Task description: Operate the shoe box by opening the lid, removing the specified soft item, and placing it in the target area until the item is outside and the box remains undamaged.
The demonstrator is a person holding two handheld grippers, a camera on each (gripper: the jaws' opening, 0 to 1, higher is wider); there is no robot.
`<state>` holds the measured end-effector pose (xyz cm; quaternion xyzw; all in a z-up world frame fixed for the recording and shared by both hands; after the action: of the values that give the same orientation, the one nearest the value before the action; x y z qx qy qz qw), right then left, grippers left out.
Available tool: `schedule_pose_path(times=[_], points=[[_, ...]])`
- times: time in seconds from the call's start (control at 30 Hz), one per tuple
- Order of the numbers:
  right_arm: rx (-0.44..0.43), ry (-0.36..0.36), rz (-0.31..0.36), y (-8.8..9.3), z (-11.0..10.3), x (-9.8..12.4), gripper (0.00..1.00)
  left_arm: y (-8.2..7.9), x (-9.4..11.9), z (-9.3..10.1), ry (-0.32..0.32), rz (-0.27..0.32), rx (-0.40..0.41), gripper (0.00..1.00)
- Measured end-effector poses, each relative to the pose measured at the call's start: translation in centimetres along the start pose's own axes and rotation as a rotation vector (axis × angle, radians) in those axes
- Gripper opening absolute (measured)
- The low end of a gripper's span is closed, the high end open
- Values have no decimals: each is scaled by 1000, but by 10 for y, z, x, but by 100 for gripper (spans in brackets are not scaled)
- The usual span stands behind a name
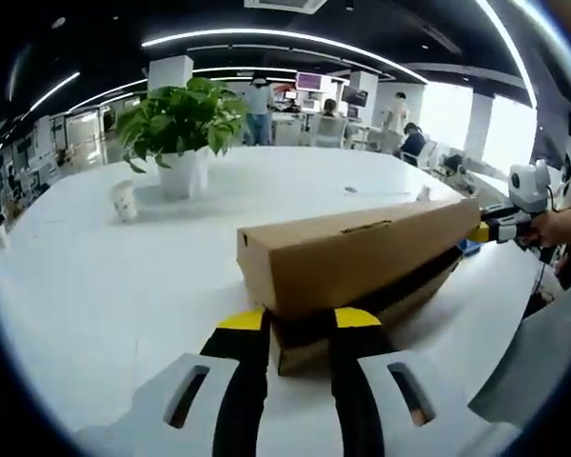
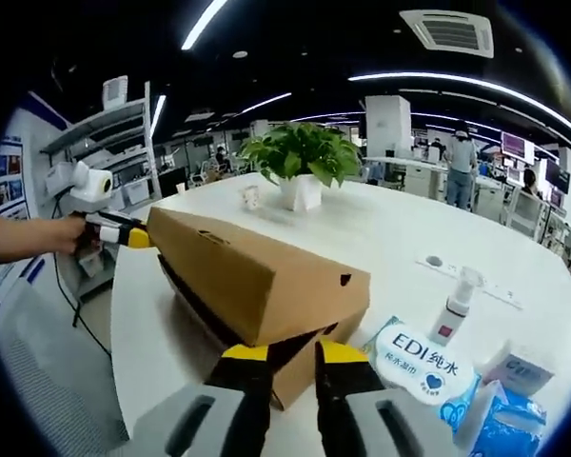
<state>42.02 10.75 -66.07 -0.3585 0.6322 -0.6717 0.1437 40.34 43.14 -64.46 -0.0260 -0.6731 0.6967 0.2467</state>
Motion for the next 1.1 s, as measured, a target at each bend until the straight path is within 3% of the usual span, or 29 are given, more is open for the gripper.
schedule_pose_path(times=[0.27,1.1], points=[[31,-18,-3,4,-5,2,23,7,1,0,22,-44,-55,27],[106,-57,-50,19,-17,-4,28,26,-2,5,50,-111,-108,32]])
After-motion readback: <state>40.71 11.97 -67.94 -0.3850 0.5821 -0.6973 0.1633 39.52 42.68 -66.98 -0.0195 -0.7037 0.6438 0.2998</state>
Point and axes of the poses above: the point that each gripper's makers call its tool centre point, and the gripper's own axes: x roughly backward along the fingers, z roughly to its right, y roughly out of its underside, the point moved 5 cm from there along x, roughly backward along the fingers, and after that the axes turned 13 degrees about z, right-handed, at the moved point
